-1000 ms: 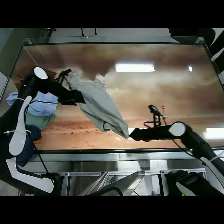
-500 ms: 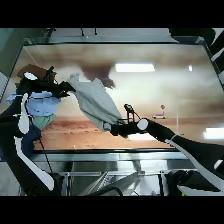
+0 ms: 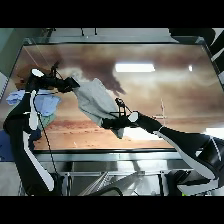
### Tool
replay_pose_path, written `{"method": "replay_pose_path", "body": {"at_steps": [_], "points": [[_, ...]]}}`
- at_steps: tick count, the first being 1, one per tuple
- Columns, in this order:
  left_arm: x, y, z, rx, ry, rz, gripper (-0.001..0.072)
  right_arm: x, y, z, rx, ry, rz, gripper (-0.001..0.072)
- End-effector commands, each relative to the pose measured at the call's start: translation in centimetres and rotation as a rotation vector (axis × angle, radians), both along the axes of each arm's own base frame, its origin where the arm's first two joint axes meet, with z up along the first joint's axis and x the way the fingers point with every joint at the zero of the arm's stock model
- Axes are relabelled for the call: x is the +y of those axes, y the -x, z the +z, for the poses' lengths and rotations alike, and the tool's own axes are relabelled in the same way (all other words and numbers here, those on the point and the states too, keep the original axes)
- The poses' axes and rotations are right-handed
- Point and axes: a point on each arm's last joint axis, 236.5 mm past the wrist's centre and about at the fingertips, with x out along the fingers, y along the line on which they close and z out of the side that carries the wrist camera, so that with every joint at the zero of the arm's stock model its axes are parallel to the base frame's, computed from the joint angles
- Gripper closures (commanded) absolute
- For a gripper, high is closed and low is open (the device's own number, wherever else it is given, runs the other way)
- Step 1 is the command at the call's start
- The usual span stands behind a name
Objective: Fold the shirts.
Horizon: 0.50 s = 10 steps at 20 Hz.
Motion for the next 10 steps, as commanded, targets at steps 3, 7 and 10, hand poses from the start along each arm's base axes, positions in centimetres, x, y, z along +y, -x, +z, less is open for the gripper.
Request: {"method": "replay_pose_path", "body": {"at_steps": [3, 7, 10], "points": [[-0.4, -0.5, 0.0, -0.016, -0.003, 0.003, 0.0694, 0.6, 1.7, 0.2, 0.056, -0.016, 0.063, 0.0251], [-0.9, 1.2, 0.0, 0.036, 0.013, -0.049, 0.0695, -0.5, 1.6, 0.4, 0.052, -0.004, 0.1, 0.0048], [-1.8, 4.8, 0.4, 0.138, 0.043, -0.154, 0.0696, -4.2, -2.2, 0.2, 0.046, 0.005, -0.004, 0.0049]]}}
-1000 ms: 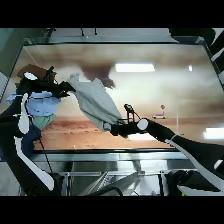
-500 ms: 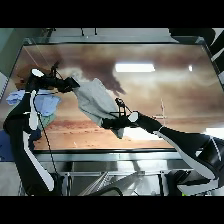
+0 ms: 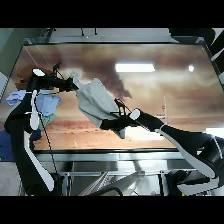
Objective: Fold the shirts.
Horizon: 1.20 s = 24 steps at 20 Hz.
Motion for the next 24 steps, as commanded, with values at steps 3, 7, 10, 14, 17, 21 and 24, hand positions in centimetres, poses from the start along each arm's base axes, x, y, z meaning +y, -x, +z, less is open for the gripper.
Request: {"method": "replay_pose_path", "body": {"at_steps": [3, 7, 10, 14, 17, 21, 24], "points": [[-0.9, 5.3, 1.3, 0.108, 0.03, -0.114, 0.0696, -5.0, -4.6, -1.0, -0.004, 0.026, -0.127, 0.0081], [-1.2, 8.6, 3.2, 0.116, 0.033, -0.147, 0.0696, -4.9, -4.1, -2.1, 0.031, 0.03, -0.125, 0.0284], [-0.8, 11.7, 4.0, 0.132, 0.04, -0.163, 0.0696, -5.1, -4.2, -1.5, 0.028, 0.021, -0.122, 0.0285], [-0.6, 15.2, 3.7, 0.172, 0.052, -0.156, 0.0696, -6.6, -5.0, 1.1, -0.011, -0.012, -0.099, 0.0282], [-1.1, 18.5, 3.5, 0.233, 0.068, -0.163, 0.0696, -7.6, -5.5, 2.3, -0.01, -0.032, -0.105, 0.0271], [-1.4, 21.3, 2.9, 0.24, 0.061, -0.144, 0.0696, -7.4, -4.0, 3.7, 0.004, -0.059, -0.032, 0.0077], [-1.6, 22.7, 2.0, 0.257, 0.059, -0.134, 0.0696, -7.3, -4.5, 2.7, -0.004, -0.042, -0.053, 0.0216]]}}
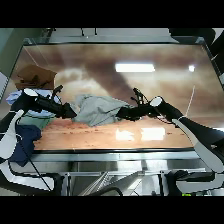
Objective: Fold the shirts.
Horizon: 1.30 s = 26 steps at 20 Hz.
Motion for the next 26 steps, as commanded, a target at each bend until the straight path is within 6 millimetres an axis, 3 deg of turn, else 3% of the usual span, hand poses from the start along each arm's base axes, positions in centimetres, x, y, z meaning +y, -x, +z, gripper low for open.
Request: {"method": "replay_pose_path", "body": {"at_steps": [1, 5, 6, 8, 10, 12, 14, 16, 18, 20, 21, 23, 26], "points": [[-0.2, 1.8, -1.1, 0.019, -0.006, 0.011, 0.0696, 0.3, -0.1, -1.0, 0.0, 0.012, -0.002, 0.0285], [-0.2, 2.3, -1.3, 0.03, -0.002, 0.006, 0.0696, 0.5, -0.7, -2.8, -0.013, 0.03, -0.012, 0.0286], [-0.2, 2.2, -1.3, 0.026, -0.003, 0.007, 0.0696, 0.4, -1.3, -2.7, -0.041, 0.033, -0.018, 0.0373], [-0.2, 2.1, -1.3, 0.023, -0.005, 0.008, 0.0696, 0.7, -2.0, -1.9, -0.08, 0.017, -0.009, 0.0697], [-0.3, 2.1, -0.7, 0.02, 0.004, -0.005, 0.0696, 1.3, -1.7, 0.2, -0.081, -0.024, 0.033, 0.0696], [-0.2, 1.1, 2.1, -0.047, 0.008, -0.026, 0.0696, 1.4, -1.1, 4.9, -0.124, -0.086, 0.111, 0.0696], [-0.4, -1.0, 7.7, -0.215, 0.006, -0.009, 0.0696, 0.1, -0.4, 11.9, -0.231, -0.14, 0.164, 0.0696], [-1.1, -1.8, 16.1, -0.444, 0.021, -0.005, 0.0696, -2.5, 0.7, 20.9, -0.423, -0.169, 0.163, 0.0696], [-1.0, -0.6, 24.7, -0.668, -0.027, 0.007, 0.0696, -5.4, 2.7, 28.8, -0.628, -0.17, 0.117, 0.0696], [-1.1, 2.2, 31.9, -0.862, -0.076, 0.03, 0.0696, -8.3, 6.0, 35.3, -0.828, -0.15, 0.049, 0.0696], [-1.4, 4.2, 35.2, -0.953, -0.084, 0.041, 0.0696, -9.1, 7.8, 37.6, -0.9, -0.144, 0.02, 0.0696], [-2.1, 8.6, 40.0, -1.108, -0.107, 0.024, 0.0696, -9.9, 12.0, 41.5, -1.05, -0.135, -0.007, 0.0696], [-1.6, 13.2, 44.0, -1.253, -0.191, 0.058, 0.0696, -10.2, 17.1, 45.8, -1.24, -0.127, -0.038, 0.0696]]}}
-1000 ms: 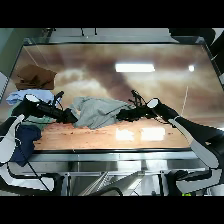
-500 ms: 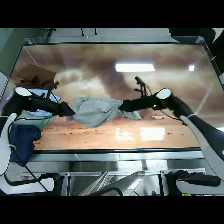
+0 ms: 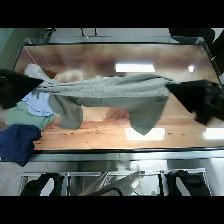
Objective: Fold the shirts.
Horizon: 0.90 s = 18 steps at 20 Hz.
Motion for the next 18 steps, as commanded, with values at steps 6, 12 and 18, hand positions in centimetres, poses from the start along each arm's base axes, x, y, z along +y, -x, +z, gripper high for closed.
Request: {"method": "replay_pose_path", "body": {"at_steps": [6, 12, 18], "points": [[3.8, 1.3, 3.5, -0.124, -0.142, 0.183, 0.0696, -2.2, 0.9, 3.2, -0.143, 0.03, -0.127, 0.0696], [1.8, -13.6, -13.3, 0.309, -0.189, -0.074, 0.0696, -3.4, -13.0, -11.2, 0.318, 0.089, -0.125, 0.0696], [-1.6, -22.0, -35.8, 0.685, -0.218, -0.176, 0.0694, -4.1, -20.5, -32.0, 0.795, 0.1, -0.156, 0.0696]]}}
